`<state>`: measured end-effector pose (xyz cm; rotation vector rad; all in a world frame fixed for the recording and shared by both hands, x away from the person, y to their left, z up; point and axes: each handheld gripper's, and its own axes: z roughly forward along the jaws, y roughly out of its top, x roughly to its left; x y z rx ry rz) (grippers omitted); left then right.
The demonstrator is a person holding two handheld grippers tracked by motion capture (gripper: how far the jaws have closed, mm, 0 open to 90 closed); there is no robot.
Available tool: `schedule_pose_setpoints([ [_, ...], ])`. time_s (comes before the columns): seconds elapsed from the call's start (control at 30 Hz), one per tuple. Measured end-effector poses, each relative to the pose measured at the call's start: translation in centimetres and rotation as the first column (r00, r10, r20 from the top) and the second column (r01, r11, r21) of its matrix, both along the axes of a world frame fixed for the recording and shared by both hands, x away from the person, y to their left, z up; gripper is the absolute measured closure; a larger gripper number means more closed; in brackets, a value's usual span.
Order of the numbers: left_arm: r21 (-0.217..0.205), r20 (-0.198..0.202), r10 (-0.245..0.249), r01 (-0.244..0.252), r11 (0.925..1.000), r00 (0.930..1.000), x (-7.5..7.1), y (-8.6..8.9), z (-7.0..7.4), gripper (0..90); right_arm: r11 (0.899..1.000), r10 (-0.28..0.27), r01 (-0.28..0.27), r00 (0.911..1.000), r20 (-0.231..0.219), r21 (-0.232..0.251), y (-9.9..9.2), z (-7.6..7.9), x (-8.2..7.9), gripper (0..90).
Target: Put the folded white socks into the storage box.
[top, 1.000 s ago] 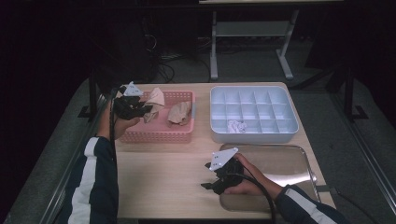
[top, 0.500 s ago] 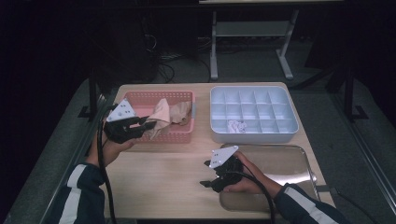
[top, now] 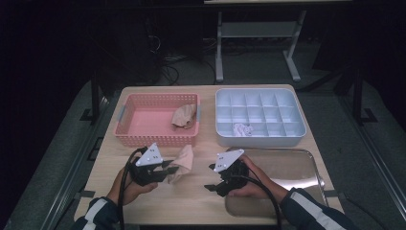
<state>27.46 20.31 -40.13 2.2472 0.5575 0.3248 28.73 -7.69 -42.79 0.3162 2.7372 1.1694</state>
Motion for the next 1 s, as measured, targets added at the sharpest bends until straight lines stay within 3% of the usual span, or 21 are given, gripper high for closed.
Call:
schedule_pose_setpoints([
  [0.1, 0.016, -0.038, -0.014, 0.014, 0.9998, 0.9992, -0.4, -0.7, -1.9, 70.2, 1.0, -0.005, 0.005, 1.0, 0.003, 0.006, 0.1, 0.0, 0.0, 31.8],
  [0.2, 0.038, -0.063, -0.021, 0.023, 0.999, 0.9978, -0.8, -1.2, -3.0, 58.1, 1.0, -0.012, 0.012, 0.9999, 0.0, 0.008, 0.3, 0.0, 0.0, 32.0],
  [0.3, 0.055, -0.068, 0.008, -0.004, 0.9985, 0.9976, -1.1, -1.1, -3.3, 35.6, 1.0, -0.022, 0.022, 0.9998, 0.002, 0.013, 0.4, 0.0, -0.1, 32.2],
  [0.37, 0.021, -0.077, 0.023, -0.021, 0.9995, 0.9968, -1.5, -0.4, -3.2, 30.6, 1.0, -0.017, 0.016, 0.9997, 0.016, 0.021, 0.5, 0.1, -0.1, 32.5],
  [0.43, 0.026, -0.075, 0.036, -0.034, 0.9991, 0.9965, -1.9, 0.2, -3.2, 28.4, 0.999, -0.027, 0.026, 0.9996, 0.005, 0.031, 0.7, 0.3, -0.3, 33.1],
  [0.5, 0.025, -0.078, 0.061, -0.06, 0.9979, 0.995, -2.2, 1.0, -3.3, 29.1, 0.999, -0.022, 0.021, 0.9996, 0.016, 0.045, 1.0, 0.5, -0.4, 35.3],
  [0.6, -0.007, -0.108, 0.081, -0.082, 0.9966, 0.9909, -2.4, 1.9, -3.9, 37.8, 0.998, -0.005, 0.003, 0.9998, 0.019, 0.059, 2.2, 0.8, -0.7, 37.2],
  [0.7, 0.034, -0.123, 0.085, -0.081, 0.9961, 0.9888, -2.3, 1.7, -4.7, 45.4, 0.999, 0.015, -0.018, 0.9985, 0.053, 0.044, 3.6, 0.5, -0.8, 42.9],
  [0.8, 0.032, -0.137, 0.077, -0.073, 0.9968, 0.9875, -2.1, 1.3, -5.3, 50.3, 0.999, -0.003, 0.003, 1.0, 0.009, 0.033, 4.6, -0.2, -0.7, 49.5],
  [0.87, 0.062, -0.137, 0.072, -0.064, 0.996, 0.9879, -2.1, 1.1, -5.7, 48.2, 1.0, -0.003, 0.003, 0.9999, 0.014, 0.009, 5.0, -0.6, -0.5, 52.4],
  [1.0, 0.058, -0.14, 0.07, -0.062, 0.9964, 0.9877, -2.0, 0.9, -6.0, 48.2, 0.999, -0.017, 0.017, 0.9998, 0.011, -0.031, 5.5, -1.8, 0.3, 57.4],
])
